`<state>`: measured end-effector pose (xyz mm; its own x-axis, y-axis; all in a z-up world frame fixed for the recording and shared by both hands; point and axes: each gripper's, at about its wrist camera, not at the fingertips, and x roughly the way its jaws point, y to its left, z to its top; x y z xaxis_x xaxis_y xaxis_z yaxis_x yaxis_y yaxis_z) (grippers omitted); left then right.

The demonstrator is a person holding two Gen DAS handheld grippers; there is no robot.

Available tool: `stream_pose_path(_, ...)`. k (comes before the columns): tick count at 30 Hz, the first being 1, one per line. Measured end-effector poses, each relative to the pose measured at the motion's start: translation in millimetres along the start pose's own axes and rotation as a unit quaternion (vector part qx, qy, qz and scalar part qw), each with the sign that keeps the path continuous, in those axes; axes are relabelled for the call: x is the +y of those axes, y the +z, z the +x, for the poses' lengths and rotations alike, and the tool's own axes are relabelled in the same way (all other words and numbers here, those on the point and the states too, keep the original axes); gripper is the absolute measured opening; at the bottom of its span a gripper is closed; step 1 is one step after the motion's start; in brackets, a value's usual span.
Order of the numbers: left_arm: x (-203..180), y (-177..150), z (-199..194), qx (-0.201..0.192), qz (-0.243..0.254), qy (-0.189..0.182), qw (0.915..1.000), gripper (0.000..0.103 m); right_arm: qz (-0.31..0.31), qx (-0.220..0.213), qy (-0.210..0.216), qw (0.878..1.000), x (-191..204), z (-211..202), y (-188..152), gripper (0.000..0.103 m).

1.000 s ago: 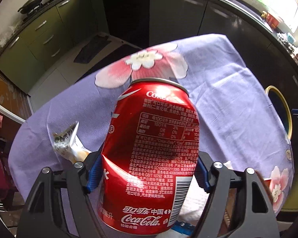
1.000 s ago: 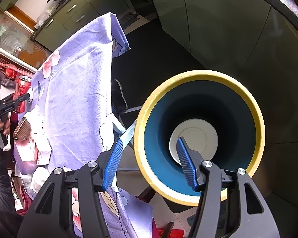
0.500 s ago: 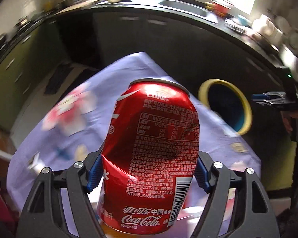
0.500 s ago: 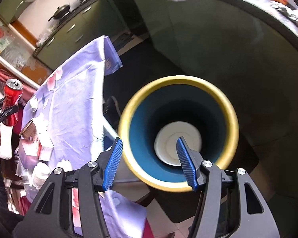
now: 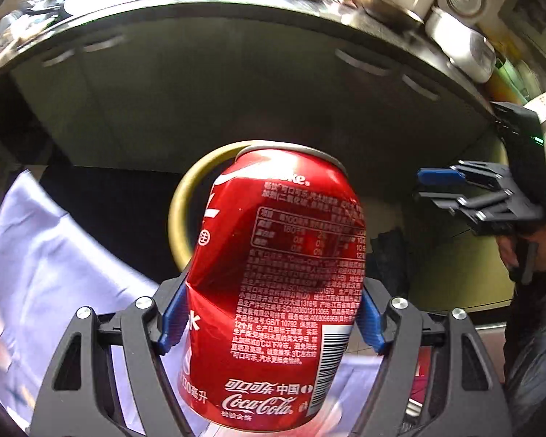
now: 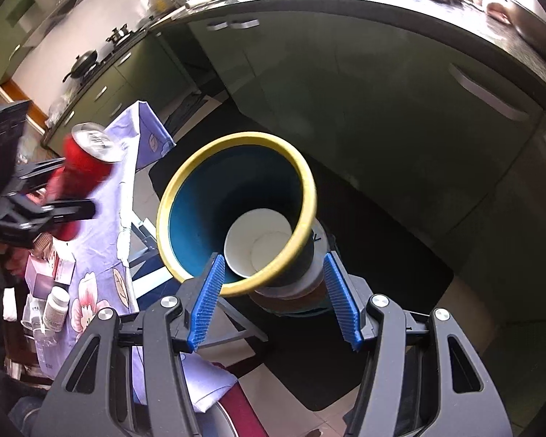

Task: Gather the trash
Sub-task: 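Carry the can over the bin and open the left tool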

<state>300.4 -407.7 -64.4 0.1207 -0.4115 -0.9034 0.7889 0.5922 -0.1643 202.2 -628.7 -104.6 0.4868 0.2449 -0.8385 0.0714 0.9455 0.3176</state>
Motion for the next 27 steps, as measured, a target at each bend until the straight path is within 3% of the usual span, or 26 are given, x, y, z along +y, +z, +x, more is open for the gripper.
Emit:
stream_pose_path(6, -8.7, 31.5, 56.4, 0.011, -0.005, -0.008, 0.9999, 0.072, 0.016, 0.006, -0.004, 1.000, -14.0, -3.1, -9.3, 0.057)
stream_pose_path(9, -5.1, 36.9, 65.4, 0.016, -0.017, 0.003, 0.9997, 0.081, 0.022, 0.001, -0.007, 1.000, -18.1, -8.8, -9.4, 0.057)
stream_pose_path(11, -4.6, 35.9, 57.0, 0.006, -0.022, 0.000, 0.9997, 0.081, 0.022, -0.001, -0.007, 1.000, -18.3, -11.7, -9.8, 0.057)
stream_pose_path(18, 1.1, 4.7, -33.7, -0.067, -0.029, -0.016, 0.9972, 0.086, 0.008, 0.006, 0.005, 1.000, -1.8, -3.7, -12.9, 0.058)
stream_pose_path(24, 29.8, -67.8, -127.7, -0.148, -0.052, 0.012, 0.9876, 0.090, -0.026, 0.024, 0.011, 0.999, 35.8, 11.1, -8.3, 0.058)
stream_pose_path(27, 54.5, -113.4, -167.5, -0.177, -0.091, 0.027, 0.9795, 0.090, -0.060, 0.033, 0.022, 0.997, 70.1, 18.3, -8.2, 0.058)
